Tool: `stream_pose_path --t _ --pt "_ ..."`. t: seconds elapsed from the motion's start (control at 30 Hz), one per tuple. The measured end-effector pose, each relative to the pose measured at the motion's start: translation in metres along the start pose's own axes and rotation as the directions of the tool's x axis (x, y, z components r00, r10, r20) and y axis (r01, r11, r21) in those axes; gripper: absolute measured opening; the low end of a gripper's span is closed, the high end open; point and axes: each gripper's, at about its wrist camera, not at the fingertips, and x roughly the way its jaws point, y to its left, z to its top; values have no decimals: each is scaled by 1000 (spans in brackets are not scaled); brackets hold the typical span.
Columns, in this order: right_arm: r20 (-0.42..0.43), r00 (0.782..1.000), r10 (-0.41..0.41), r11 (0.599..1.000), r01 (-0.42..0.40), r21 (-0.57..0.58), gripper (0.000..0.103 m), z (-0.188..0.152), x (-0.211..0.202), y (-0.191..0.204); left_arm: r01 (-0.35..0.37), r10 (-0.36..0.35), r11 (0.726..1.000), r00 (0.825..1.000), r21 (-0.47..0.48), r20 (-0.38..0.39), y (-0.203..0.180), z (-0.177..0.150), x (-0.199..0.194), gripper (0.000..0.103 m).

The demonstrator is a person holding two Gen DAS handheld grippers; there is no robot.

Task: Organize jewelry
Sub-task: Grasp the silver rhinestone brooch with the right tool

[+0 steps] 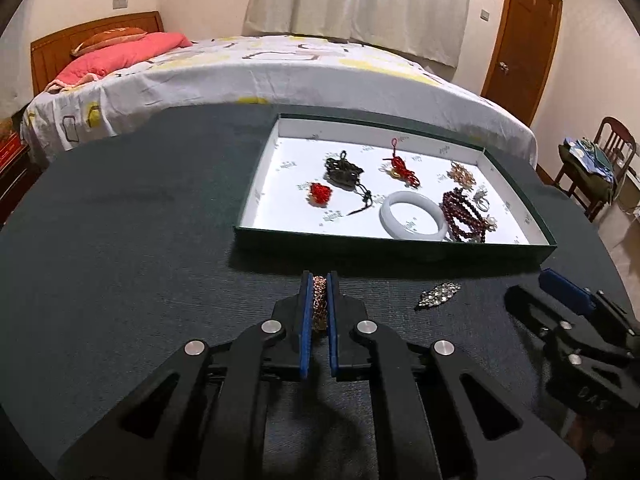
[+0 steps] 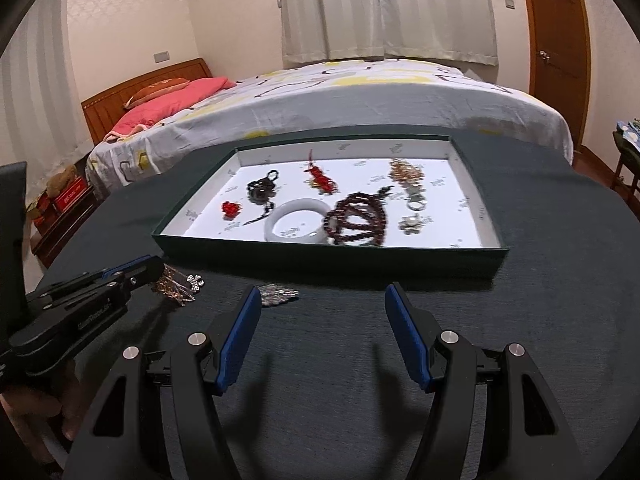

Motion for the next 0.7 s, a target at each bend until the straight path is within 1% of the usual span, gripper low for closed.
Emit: stream_pose_path --t 0.2,0.33,0.47,0.5,0.63,0.7 --pt "-50 999 -5 1000 5 -3 63 1 25 21 -23 24 999 1000 -30 8 16 0 -8 7" --pt "-101 995 -24 1000 26 13 63 6 43 26 -29 30 998 1000 -50 11 24 1 -10 7" --pt "-147 988 -44 999 48 19 63 8 57 25 -25 25 998 1000 -53 13 23 1 -11 7" --pt "-160 986 -47 999 51 17 63 8 60 25 -22 23 998 1000 -51 13 22 1 -11 7" --pt "-168 983 -67 998 65 -19 63 6 59 26 -19 20 999 1000 -48 10 20 0 -11 7" --pt "-169 983 -72 997 70 -16 63 5 56 21 -20 20 999 1000 -50 11 21 0 -11 7"
